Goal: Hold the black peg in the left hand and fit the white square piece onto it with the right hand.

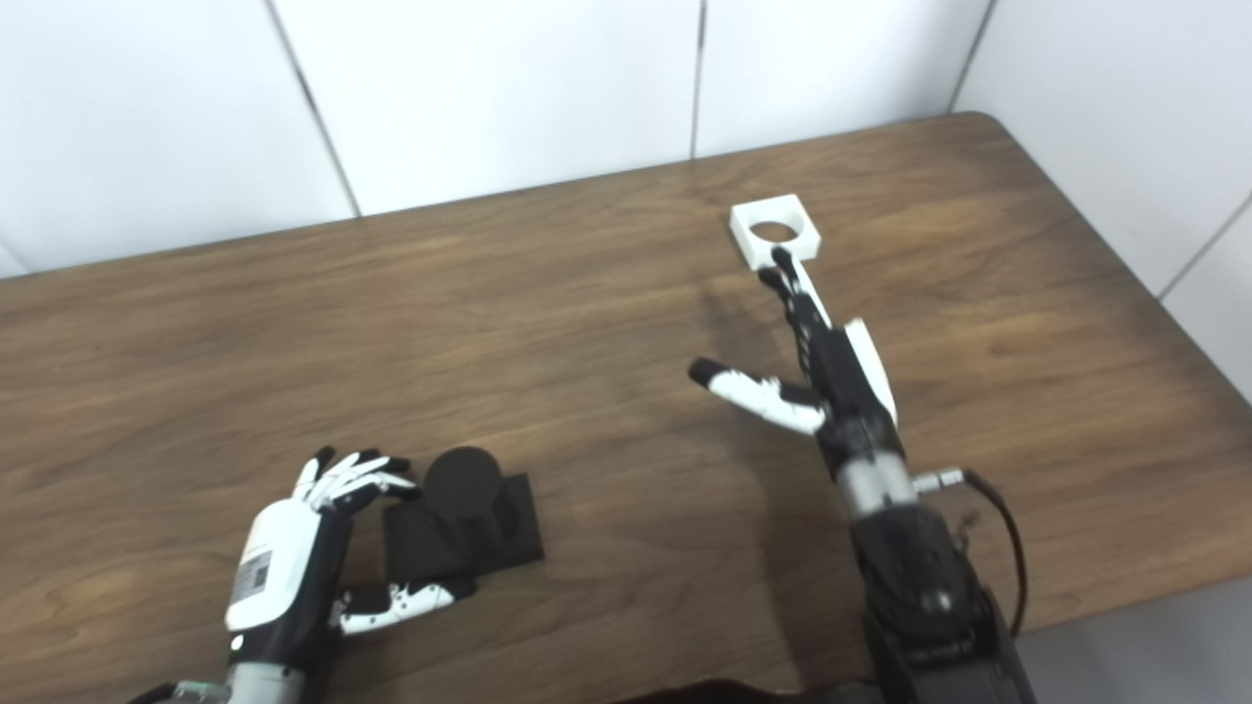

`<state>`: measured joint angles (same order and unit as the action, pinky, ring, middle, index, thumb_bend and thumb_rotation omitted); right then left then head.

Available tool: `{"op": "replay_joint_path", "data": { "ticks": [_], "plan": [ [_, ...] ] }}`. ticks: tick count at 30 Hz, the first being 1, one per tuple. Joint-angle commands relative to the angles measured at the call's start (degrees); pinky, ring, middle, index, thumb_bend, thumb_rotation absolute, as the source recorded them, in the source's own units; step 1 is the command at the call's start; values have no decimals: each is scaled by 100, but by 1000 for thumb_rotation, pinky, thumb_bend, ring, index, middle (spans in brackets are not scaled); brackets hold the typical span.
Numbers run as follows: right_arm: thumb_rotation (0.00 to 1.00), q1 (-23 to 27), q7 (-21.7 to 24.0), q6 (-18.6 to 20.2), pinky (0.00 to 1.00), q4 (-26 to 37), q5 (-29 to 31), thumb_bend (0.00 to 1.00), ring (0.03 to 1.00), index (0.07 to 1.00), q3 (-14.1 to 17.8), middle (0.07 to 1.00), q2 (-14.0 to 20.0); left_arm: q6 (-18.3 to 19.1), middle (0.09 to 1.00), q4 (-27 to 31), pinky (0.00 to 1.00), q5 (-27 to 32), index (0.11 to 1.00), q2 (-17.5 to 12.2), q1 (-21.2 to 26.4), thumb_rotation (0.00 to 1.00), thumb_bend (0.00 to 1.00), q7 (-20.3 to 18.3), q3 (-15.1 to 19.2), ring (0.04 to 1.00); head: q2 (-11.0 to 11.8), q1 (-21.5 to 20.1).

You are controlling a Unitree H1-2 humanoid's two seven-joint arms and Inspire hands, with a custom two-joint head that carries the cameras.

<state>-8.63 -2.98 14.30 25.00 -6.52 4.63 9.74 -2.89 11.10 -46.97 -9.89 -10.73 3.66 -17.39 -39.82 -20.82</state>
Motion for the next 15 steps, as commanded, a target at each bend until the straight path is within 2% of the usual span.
{"op": "replay_joint_path", "data": {
  "ticks": [1, 3, 6, 9, 10, 15],
  "plan": [
    [292, 263, 94, 30, 1000, 162, -150, 832, 1000, 968, 112, 959, 290, -23, 786, -241, 997, 0, 485, -179, -6, 46, 521, 146, 145, 875, 173, -188],
    [280, 442, 141, 215, 1000, 162, -385, 854, 999, 959, 115, 960, 466, -97, 783, -316, 992, 20, 485, -208, -5, 45, 521, 199, 177, 869, 260, -265],
    [274, 721, 201, 449, 950, 145, -906, 880, 950, 945, 39, 945, 760, -133, 781, -398, 994, 14, 485, -238, 2, 45, 520, 221, 202, 867, 407, -273],
    [255, 991, 349, 651, 981, 69, -1264, 894, 964, 945, -49, 947, 1038, -193, 783, -535, 1000, -19, 486, -239, 10, 45, 521, 309, 210, 872, 626, -175],
    [239, 1064, 404, 715, 983, 49, -1350, 900, 968, 942, -68, 950, 1114, -218, 781, -572, 999, -31, 486, -240, 13, 46, 521, 344, 209, 869, 626, -175],
    [215, 1526, 1000, 1235, 975, -102, -1986, 927, 999, 927, -213, 983, 1579, -219, 781, -683, 1000, -19, 485, -237, 28, 46, 521, 385, 187, 868, 869, -143]
  ]
}}
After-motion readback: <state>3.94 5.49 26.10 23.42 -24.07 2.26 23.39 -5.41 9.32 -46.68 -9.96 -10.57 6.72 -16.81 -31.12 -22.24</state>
